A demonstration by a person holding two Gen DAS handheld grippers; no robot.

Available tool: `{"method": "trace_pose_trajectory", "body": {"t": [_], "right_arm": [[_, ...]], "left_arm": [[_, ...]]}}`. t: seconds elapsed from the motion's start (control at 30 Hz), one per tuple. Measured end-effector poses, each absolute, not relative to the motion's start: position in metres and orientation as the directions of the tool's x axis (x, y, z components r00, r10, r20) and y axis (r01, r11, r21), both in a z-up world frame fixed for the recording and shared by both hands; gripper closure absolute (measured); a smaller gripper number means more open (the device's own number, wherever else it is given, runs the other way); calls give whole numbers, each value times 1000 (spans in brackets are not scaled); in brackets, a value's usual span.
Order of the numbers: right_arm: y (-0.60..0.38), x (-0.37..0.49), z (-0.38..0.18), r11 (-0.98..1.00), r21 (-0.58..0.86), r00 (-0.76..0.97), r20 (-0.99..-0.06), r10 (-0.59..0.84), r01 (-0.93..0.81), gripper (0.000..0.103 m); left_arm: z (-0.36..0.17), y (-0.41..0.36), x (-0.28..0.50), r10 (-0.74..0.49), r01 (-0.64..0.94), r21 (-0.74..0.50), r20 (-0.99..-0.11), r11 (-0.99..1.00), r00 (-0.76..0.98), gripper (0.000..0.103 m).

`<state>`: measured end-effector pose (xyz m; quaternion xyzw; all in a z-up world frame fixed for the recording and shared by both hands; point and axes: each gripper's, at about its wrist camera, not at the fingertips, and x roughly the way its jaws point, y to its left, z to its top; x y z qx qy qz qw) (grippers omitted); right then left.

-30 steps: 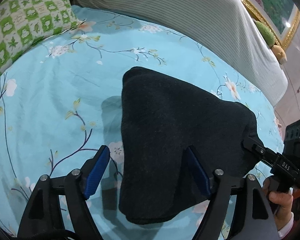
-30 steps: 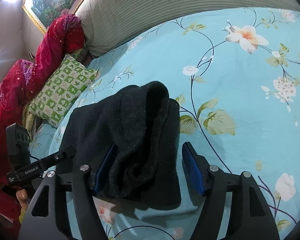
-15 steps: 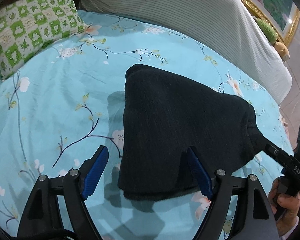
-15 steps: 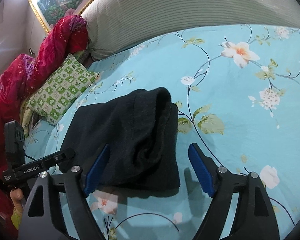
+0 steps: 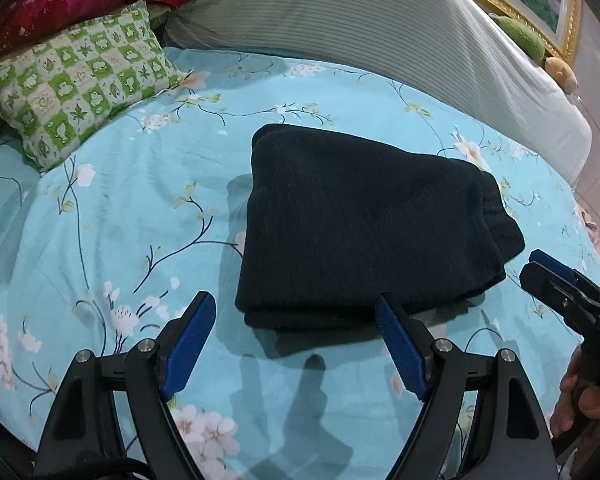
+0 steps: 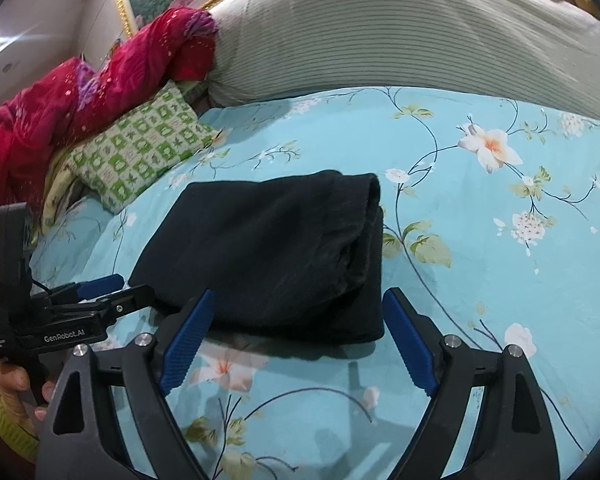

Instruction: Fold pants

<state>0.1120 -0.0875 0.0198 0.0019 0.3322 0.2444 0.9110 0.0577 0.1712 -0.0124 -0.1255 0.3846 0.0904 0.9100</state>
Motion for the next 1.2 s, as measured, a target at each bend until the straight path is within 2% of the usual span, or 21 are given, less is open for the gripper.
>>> {"method": "trace_pose_trajectory", "body": {"t": [0.63, 1.2], "right_arm": [[-75, 71, 27, 875, 57, 699, -578, 422, -481, 11], [-68, 68, 11, 865, 44, 679, -600, 422, -499, 9]], "left_arm": [[5, 149, 30, 171, -286, -60, -677, 956, 715, 19], [-10, 143, 30, 190, -285, -20, -701, 958, 687, 17]]}}
